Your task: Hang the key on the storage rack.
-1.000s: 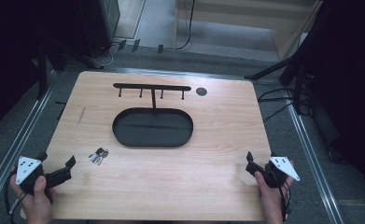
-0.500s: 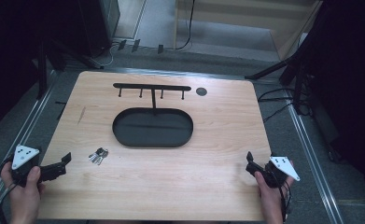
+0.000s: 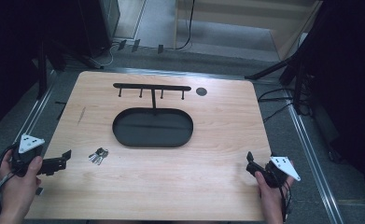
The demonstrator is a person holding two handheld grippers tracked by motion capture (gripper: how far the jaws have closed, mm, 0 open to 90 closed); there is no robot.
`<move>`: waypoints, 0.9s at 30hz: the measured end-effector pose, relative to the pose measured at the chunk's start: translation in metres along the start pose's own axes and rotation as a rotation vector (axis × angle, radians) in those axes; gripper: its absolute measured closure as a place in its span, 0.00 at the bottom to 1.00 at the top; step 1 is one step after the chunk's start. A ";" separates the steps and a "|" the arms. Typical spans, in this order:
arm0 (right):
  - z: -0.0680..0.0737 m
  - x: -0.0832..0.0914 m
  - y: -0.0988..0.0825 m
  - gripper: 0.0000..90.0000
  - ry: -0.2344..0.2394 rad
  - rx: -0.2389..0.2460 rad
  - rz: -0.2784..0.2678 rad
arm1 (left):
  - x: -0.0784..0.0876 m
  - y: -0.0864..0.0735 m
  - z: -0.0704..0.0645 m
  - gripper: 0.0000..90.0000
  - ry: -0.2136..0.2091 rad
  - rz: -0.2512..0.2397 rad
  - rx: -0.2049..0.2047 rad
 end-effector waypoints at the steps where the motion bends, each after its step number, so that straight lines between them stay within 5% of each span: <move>1: 0.000 0.000 0.000 0.10 0.000 0.001 0.000 | 0.001 0.002 -0.001 0.01 -0.003 0.007 -0.002; 11: 0.000 0.000 0.000 0.10 -0.001 0.001 0.000 | 0.002 0.010 -0.023 0.01 0.033 0.079 -0.066; 19: -0.001 0.000 0.000 0.10 -0.001 -0.001 0.001 | -0.007 0.010 -0.039 0.01 0.010 0.191 -0.093; 23: -0.001 0.000 0.000 0.11 -0.001 0.001 0.001 | -0.011 0.011 -0.052 0.01 0.006 0.227 -0.161; 27: 0.000 0.000 0.000 0.10 -0.001 -0.001 0.004 | -0.017 0.012 -0.059 0.01 -0.014 0.257 -0.161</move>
Point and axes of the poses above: each handheld gripper's, and its own axes: x roughly backward along the jaws, y roughly out of its top, z roughly to its left, the point moved 8 cm from there along -x, roughly forward along the jaws, and after that the axes turned 13 degrees about x, right-handed, at the moved point
